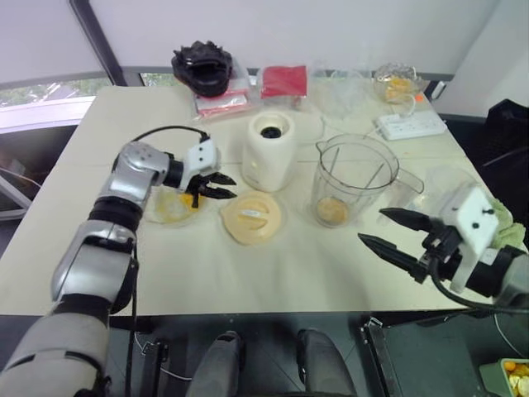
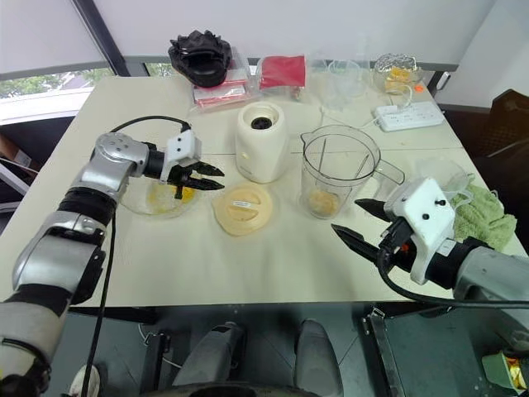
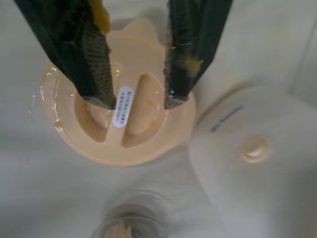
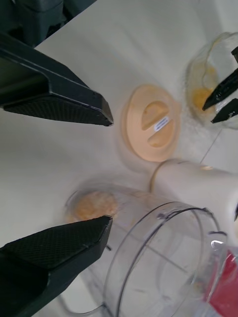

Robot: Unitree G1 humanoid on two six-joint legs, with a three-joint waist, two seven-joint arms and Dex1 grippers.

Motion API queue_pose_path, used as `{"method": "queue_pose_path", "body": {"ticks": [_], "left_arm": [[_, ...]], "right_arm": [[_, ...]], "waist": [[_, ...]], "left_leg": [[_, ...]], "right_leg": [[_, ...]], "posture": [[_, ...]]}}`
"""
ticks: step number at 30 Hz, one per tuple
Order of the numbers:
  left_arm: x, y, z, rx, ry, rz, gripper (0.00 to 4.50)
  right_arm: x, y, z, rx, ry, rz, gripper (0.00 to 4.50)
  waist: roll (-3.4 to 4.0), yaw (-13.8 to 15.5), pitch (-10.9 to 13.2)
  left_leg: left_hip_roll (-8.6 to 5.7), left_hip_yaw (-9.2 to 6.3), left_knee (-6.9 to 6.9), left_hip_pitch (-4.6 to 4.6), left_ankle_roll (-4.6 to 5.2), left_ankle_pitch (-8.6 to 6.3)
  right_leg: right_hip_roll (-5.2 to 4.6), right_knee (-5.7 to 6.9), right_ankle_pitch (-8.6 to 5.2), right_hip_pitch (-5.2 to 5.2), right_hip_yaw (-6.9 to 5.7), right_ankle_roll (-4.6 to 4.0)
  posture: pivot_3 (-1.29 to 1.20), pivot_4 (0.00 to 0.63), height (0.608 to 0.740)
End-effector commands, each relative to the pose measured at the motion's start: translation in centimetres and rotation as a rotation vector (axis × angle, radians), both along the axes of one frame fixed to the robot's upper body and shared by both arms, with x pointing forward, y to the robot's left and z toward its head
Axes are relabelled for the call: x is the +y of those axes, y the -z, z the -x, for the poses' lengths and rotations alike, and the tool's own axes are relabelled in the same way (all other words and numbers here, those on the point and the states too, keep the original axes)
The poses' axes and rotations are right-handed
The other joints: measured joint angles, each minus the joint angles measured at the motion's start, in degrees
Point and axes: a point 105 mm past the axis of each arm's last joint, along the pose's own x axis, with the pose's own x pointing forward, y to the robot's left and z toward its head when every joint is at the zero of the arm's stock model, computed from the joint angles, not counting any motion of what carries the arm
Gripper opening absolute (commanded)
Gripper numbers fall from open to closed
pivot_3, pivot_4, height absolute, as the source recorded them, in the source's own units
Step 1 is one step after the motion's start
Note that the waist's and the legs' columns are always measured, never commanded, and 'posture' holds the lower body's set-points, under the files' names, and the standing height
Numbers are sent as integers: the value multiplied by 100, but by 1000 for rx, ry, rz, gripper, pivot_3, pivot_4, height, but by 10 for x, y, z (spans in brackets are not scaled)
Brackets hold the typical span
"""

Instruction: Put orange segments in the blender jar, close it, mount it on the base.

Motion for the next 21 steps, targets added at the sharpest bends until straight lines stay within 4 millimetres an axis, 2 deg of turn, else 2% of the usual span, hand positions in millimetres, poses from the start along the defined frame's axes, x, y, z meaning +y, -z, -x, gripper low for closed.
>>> {"method": "queue_pose_path", "body": {"ticks": [1,7,21], "left_arm": [[-7,-2,-4,-15,22,-36,1794],[-24,8,-7,5,31,-79,1794],[-43,31,-8,17,14,-165,1794]], "right_arm": [[4,-6,4,-57,18,1,3003],[1,-4,9,-59,59,1,3003],[-4,-7,15,-56,106,12,3003]], "waist": [[-5,-4,0],[-12,-6,-1],[-23,-11,-1]], "left_leg": [[0,0,1,0,0,0],[0,0,1,1,0,0],[0,0,3,2,0,0]], "right_leg": [[0,0,0,0,0,0],[0,6,-1,-1,0,2],[1,11,-1,0,0,4]], "posture": [[0,150,740],[0,150,740],[0,150,740]]}}
